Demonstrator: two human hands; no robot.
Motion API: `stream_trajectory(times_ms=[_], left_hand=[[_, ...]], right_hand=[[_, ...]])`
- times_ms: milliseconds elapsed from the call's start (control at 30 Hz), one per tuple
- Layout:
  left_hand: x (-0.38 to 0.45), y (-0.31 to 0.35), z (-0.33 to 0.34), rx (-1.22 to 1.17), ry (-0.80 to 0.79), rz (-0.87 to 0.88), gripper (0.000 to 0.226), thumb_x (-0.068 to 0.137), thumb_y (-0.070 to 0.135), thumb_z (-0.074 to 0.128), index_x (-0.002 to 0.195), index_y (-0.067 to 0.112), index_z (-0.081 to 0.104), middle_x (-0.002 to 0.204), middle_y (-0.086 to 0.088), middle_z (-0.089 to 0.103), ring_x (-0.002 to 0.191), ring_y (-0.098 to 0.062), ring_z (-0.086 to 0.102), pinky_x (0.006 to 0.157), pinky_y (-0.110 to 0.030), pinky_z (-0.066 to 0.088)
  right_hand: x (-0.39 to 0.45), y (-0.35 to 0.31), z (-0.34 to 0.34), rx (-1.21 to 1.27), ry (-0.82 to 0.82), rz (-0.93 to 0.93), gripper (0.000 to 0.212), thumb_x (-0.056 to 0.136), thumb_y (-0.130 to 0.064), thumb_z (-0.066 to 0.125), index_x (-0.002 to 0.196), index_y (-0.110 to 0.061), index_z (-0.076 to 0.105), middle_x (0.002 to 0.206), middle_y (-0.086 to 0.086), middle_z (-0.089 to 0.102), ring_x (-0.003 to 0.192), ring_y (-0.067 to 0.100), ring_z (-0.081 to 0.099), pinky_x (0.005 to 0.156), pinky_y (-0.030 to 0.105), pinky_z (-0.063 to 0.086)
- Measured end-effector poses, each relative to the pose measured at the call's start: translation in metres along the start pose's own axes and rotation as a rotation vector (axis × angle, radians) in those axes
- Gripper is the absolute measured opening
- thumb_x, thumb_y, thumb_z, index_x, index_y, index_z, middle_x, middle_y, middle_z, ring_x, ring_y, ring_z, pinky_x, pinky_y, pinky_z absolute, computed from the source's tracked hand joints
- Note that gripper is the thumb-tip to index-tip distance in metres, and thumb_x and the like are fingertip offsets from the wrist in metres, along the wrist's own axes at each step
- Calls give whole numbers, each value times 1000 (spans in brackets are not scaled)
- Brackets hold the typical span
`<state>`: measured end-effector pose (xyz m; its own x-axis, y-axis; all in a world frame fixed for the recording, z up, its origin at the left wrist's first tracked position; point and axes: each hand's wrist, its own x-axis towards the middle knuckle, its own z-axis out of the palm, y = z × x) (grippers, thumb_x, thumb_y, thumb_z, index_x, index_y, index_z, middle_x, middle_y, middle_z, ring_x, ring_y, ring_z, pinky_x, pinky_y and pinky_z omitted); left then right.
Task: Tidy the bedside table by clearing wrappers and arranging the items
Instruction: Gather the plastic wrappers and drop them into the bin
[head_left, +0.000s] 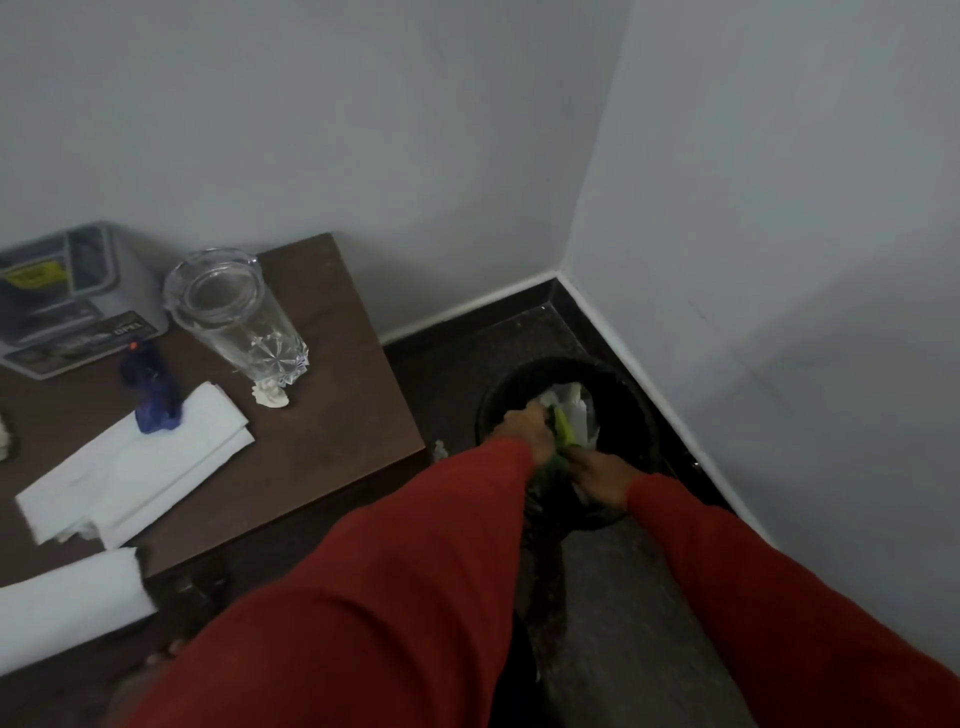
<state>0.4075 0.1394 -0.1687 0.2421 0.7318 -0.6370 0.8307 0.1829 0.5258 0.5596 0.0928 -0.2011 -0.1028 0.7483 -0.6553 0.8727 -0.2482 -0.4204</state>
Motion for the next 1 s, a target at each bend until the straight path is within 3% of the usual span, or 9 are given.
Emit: stream_trajectory(times_ms=[67, 167, 233, 333, 467, 533, 633, 733, 1000], left_hand=[[-4, 0, -4, 41, 15, 34, 50, 102, 27, 50, 150, 15, 40, 147, -22, 44, 124, -42, 55, 101, -44, 49], [-14, 3, -11, 50, 81, 98, 35, 101, 24, 52, 133, 15, 59, 133, -18, 57, 114, -37, 61, 96, -42, 53], [-21, 10, -16, 48, 106, 141, 29, 99, 24, 54, 124, 17, 65, 127, -17, 61, 112, -36, 63, 95, -44, 54], [-37, 25, -30, 15, 126, 221, 29, 98, 27, 56, 125, 19, 65, 129, -16, 62, 116, -35, 62, 97, -44, 53], [-66, 36, -52, 55, 203, 351, 32, 99, 26, 55, 129, 16, 63, 131, -15, 61, 119, -33, 59, 97, -41, 51], [-86, 32, -66, 80, 269, 394, 33, 99, 25, 56, 130, 18, 62, 132, -14, 59, 122, -32, 57, 100, -42, 49], [-120, 15, -94, 57, 380, 425, 31, 99, 22, 54, 129, 19, 62, 133, -10, 58, 125, -27, 55, 105, -40, 45], [-165, -20, -122, 36, 529, 453, 32, 99, 23, 53, 129, 16, 63, 132, -10, 62, 125, -28, 55, 107, -39, 43], [-256, -120, -166, -35, 799, 436, 32, 97, 24, 51, 125, 18, 66, 123, -6, 66, 110, -24, 64, 99, -43, 50]], right_hand=[[-1, -1, 8, -45, -5, -18, 48, 103, -15, 41, 151, -19, 38, 154, 18, 39, 138, 38, 43, 112, 41, 37], [-10, -5, 5, 18, 197, -32, 51, 96, -5, 46, 146, -16, 46, 146, 22, 45, 132, 41, 48, 109, 41, 39], [-18, -10, -4, 24, 242, -62, 47, 95, -6, 49, 142, -15, 51, 140, 22, 51, 128, 39, 52, 105, 37, 41], [-34, -28, -22, 47, 284, -131, 35, 98, -6, 49, 132, -6, 57, 130, 22, 60, 120, 37, 57, 91, 30, 42], [-55, -55, -47, 79, 374, -196, 33, 97, -5, 51, 129, -4, 56, 123, 21, 62, 113, 36, 60, 90, 36, 47], [-67, -73, -56, 77, 435, -268, 31, 96, -7, 54, 127, -3, 58, 121, 21, 63, 112, 35, 60, 88, 32, 45], [-81, -109, -64, 63, 532, -380, 31, 95, -12, 59, 125, -5, 62, 117, 19, 64, 111, 33, 61, 90, 27, 42], [-97, -155, -59, 50, 575, -485, 33, 92, -18, 64, 124, -13, 62, 120, 13, 64, 113, 31, 62, 100, 39, 48], [-128, -267, -30, 105, 669, -622, 14, 91, -36, 60, 101, -26, 62, 100, -3, 67, 91, 20, 66, 82, 42, 55]])
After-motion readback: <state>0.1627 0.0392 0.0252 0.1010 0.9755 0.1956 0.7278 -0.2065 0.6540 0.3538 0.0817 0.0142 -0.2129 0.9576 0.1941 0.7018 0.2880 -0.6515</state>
